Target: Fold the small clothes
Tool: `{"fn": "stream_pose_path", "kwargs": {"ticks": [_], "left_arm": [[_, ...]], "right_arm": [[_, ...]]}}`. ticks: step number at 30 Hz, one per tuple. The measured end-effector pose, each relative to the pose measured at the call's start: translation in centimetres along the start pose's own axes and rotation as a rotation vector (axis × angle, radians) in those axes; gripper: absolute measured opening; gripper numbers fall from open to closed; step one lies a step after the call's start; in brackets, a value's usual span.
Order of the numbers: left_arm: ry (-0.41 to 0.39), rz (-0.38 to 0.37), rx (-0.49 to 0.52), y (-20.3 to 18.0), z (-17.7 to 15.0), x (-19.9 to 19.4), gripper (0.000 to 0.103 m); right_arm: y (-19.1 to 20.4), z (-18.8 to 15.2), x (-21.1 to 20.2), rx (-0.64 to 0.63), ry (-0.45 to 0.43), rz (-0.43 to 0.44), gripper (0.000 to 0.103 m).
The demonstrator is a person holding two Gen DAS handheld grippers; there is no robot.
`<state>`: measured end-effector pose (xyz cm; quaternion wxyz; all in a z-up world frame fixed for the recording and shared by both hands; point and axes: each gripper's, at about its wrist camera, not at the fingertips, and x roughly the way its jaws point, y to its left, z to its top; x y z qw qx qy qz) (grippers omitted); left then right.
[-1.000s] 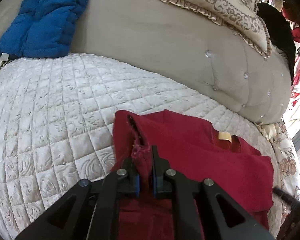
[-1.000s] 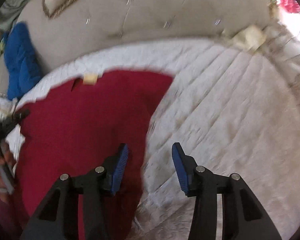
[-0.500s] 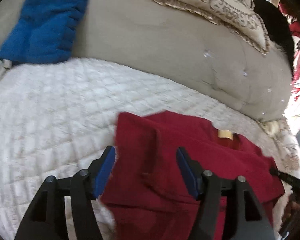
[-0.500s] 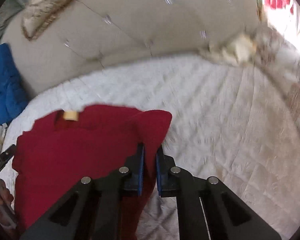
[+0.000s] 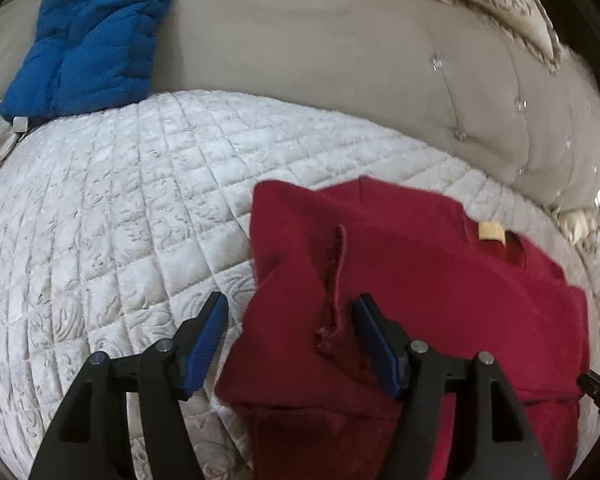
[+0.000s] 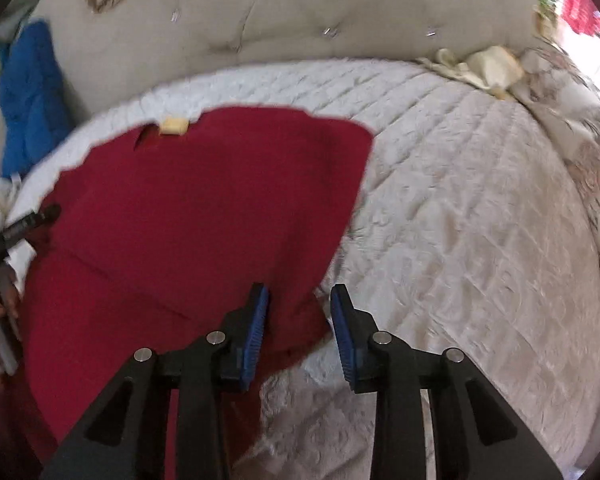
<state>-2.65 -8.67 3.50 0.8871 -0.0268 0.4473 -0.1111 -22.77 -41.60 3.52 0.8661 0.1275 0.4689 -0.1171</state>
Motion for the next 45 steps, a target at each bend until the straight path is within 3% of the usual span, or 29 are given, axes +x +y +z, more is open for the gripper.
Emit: {"fn": "stream_pose_path", "kwargs": {"ticks": [6,10,13,16,20,23,27,33,37,45], "left_arm": [[-0.063,-0.026,0.011,-0.9,0.1,-2.0,0.070],[-0.084,-0.008,0.087,-2.3,0.1,-2.1,0.073],[-0.045,0.032,0.143,-3.0,-0.3,-0.8,0.074],[-0.028,0.048,0.163,-3.2,-0.6,-0.3,0.074],[-0.043,0.046,0.158,-3.3,-0.7,-1.2,0.074],[-0.054,0.047,0.159,-3.7,-0.9,-2.5,0.074],[-0.101,0.050,0.164,-4.3,-1.3,-5.7,0.074],[-0.128,0.055,0.127,-3.2,-3.3,-9.6,0.075],[-0.135,0.067,0.138,-2.2,-4.3,-11.6,0.075],[-0.144,0.082,0.131,-0.6,-6.2,-14.3,0.076]], "right_arm": [[0.3,2.5,-2.7,0.048,-0.142,0.019,0.012],[2.5,4.3,1.3,0.006,-0.099,0.020,0.012],[2.5,5.0,4.3,0.009,-0.080,-0.030,0.012],[2.2,5.0,3.7,0.050,-0.091,-0.015,0.012],[2.9,3.1,0.6,0.025,-0.094,0.036,0.013],[2.7,0.8,0.4,0.004,-0.066,-0.044,0.014],[2.8,0.3,0.4,-0.020,-0.060,-0.082,0.014],[2.8,-0.8,-5.0,0.031,-0.138,0.004,0.021],[2.6,-2.7,-5.8,0.053,-0.115,0.047,0.021],[2.1,-6.1,-6.5,0.062,-0.070,0.042,0.021]]}}
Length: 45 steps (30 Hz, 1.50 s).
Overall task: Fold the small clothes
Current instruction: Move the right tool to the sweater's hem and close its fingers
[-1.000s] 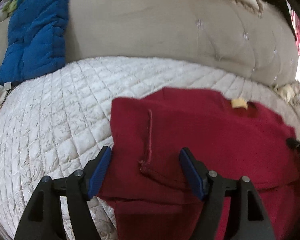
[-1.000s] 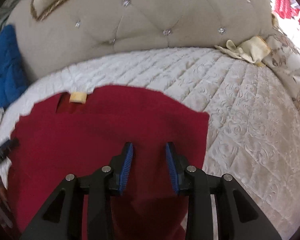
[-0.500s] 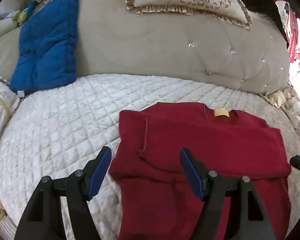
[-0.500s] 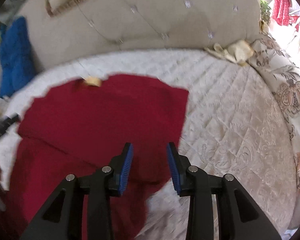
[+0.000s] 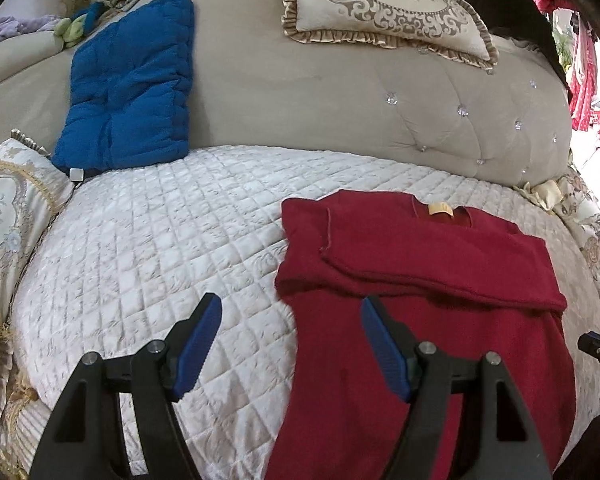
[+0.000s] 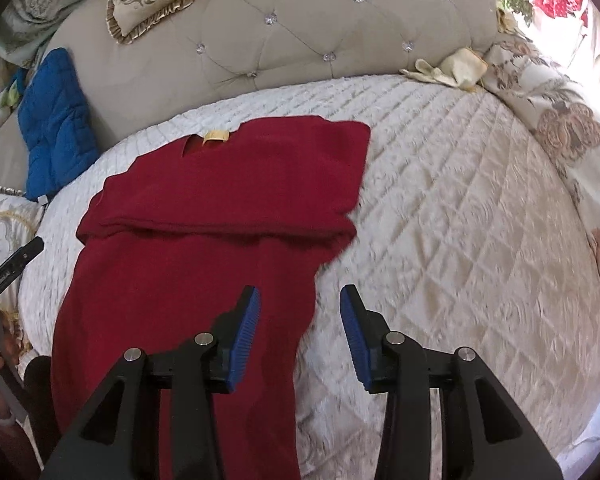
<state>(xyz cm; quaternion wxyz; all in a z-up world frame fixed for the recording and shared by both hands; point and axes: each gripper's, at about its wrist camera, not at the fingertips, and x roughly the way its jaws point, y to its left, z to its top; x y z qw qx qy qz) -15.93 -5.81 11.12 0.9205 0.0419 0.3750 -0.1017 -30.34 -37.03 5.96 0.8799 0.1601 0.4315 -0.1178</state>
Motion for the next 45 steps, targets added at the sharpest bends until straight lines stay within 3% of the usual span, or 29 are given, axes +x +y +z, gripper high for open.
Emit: {"fn": "stream_pose_path", "kwargs": {"ticks": [10,20,39,45], "left_arm": [[0.010,-0.033,0.002,0.5,-2.5,-1.5,0.076],[0.063,-0.089,0.004,0.7,-4.3,-0.6,0.076],[0.093,-0.074,0.017,1.1,-5.2,-0.1,0.076],[0.101,-0.069,0.035,2.0,-6.1,-0.9,0.076]], "right_arm": [[0.0,-1.7,-0.9,0.004,0.002,0.004,0.021],[0.6,-1.9,-0.3,0.000,0.013,-0.004,0.021],[0.8,-2.3,0.4,-0.013,0.042,0.004,0.021],[0.1,-3.3,-0.6,-0.043,0.059,0.076,0.022]]}}
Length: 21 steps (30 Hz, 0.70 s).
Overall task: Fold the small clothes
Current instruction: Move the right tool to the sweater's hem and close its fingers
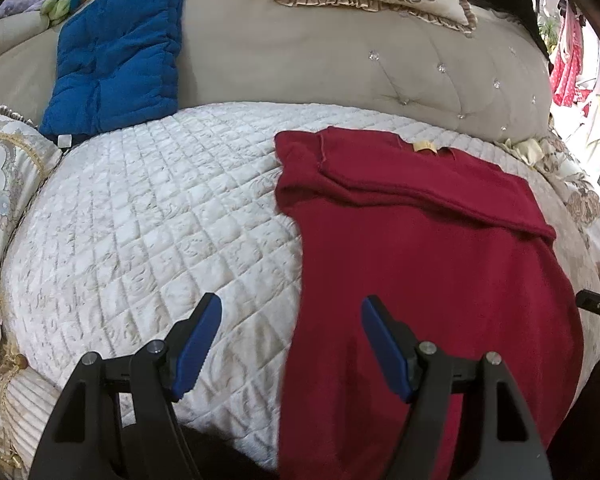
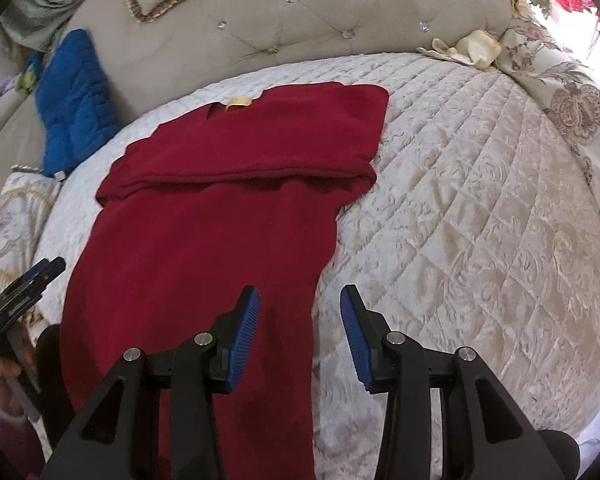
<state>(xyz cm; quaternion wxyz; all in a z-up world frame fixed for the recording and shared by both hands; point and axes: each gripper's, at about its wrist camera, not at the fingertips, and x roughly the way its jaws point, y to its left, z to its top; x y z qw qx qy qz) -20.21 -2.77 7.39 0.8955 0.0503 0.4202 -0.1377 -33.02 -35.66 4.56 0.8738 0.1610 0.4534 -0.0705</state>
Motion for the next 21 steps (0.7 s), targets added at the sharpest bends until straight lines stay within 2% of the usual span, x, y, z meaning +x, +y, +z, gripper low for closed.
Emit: {"fn": "stream_pose_path", "kwargs": {"ticks": [5,8,12,16,21], "left_arm": [[0.040,-0.013,-0.035,1.1,-0.8,0.2,0.076],[0.030,-0.015,-0.034,1.1,-1.1,-0.3,0.076],[0.023,-0.005,-0.019,1.1,-1.3,-0.5,0.076],[0.035,-0.046,-0.014,1.2,-1.7,-0.5,0.076],[0.059,-0.052,-0.015,1.5,-2.5,-0.5,0.076]], "right_arm": [[-0.9,-1.1,0.3,0.039,0.021,-0.007,0.022],[-1.0,-1.2,0.3,0.062,0.020,0.003,0.022],[-0.4,-1.3,0.3,0.035,0.026,0.002,0.022],[-0.2,-1.5,0.5,0.031,0.035,0.000,0.023],[-0.5,-2.2,0.8,0.020,0.048,0.007,0.023]]}}
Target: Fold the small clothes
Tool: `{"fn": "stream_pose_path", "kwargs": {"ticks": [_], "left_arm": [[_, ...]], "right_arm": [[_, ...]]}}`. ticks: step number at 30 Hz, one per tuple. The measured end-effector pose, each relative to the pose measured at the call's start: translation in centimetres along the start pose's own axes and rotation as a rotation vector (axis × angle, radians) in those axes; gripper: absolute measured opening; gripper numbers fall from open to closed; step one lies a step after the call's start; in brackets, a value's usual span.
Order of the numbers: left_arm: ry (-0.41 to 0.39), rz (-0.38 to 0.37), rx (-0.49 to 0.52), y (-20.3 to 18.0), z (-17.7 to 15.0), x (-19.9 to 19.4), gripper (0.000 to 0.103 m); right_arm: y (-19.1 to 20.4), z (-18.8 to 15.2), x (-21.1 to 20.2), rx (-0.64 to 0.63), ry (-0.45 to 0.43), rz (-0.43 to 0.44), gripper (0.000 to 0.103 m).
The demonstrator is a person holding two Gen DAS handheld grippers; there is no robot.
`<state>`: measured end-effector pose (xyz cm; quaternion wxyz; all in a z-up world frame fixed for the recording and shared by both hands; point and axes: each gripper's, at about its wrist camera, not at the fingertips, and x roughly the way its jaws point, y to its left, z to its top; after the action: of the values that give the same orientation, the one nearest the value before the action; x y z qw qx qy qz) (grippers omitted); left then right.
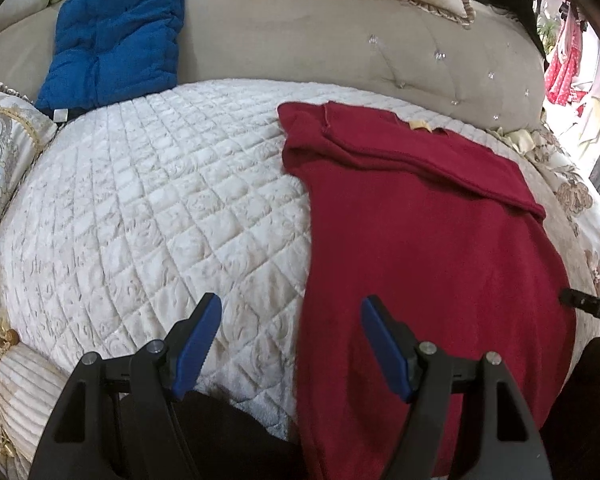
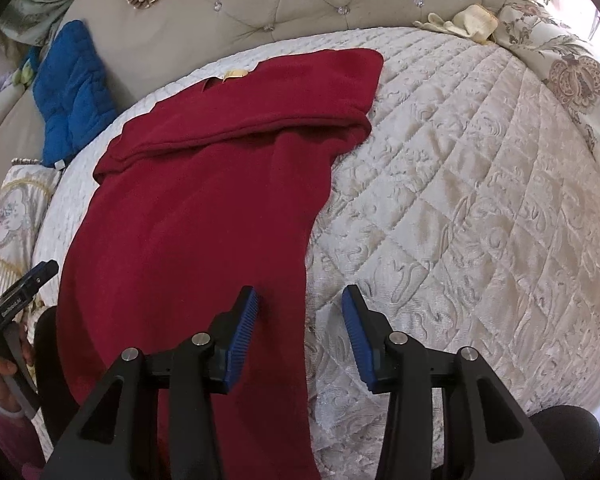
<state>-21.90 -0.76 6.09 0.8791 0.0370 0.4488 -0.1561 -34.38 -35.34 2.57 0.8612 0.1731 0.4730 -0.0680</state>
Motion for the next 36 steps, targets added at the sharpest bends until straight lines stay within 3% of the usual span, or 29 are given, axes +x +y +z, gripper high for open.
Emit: {"fn": "stream_pose_path", "kwargs": {"ticks": [8,10,11,15,21,22,23,26,33,36], "left_arm": [[0.014,0.013,0.016,-0.3,-0.5,0.5,0.076],[0.023,0.017,0.023,-0.3,-0.6,0.6,0.076],[0.027,0.017,0.028,-0.3,-0.6,0.6,0.076],[0.033,0.005,0.047,-0.3,-1.2,0.0,0.076],[0.062,-0.008,0.079,-0.5,-2.3,-0.4,0.076],[0.065,-0.008,0.085,-0.6,-2.3,-0.4,0.076],[0.071,-0.006,0.095,-0.7,-2.4,-0.3,0.076],[0.090,-0.010,0.118,-1.1,-2.5,-0.1,0.076],[0.160,-0.057,0.180,-2.2,-3.7,0.1,0.076],[0.178,-0.042,0.220,-2.9,-4.5,0.5,0.076]], "right_arm": [[1.1,0.1,0.0,-0.018,-0.017,0.023,0.023],[2.0,-0.1,0.5,-0.069,-0.018,0.024,0.000],[2.4,-0.3,0.6,-0.100,-0.030,-0.015,0.000],[1.1,-0.4,-0.9,-0.080,-0.071,-0.025,0.000],[0.9,-0.8,-1.6,-0.080,-0.053,0.028,0.000],[1.0,-1.0,-1.8,-0.080,-0.052,0.036,0.011],[0.9,-1.3,-2.1,-0.076,-0.048,0.055,0.014],[0.6,-2.1,-2.1,-0.048,0.004,0.120,0.018],[0.1,-5.6,-1.8,-0.094,0.135,0.126,0.021],[0.4,-6.9,-1.2,-0.126,0.185,0.127,0.021]]}}
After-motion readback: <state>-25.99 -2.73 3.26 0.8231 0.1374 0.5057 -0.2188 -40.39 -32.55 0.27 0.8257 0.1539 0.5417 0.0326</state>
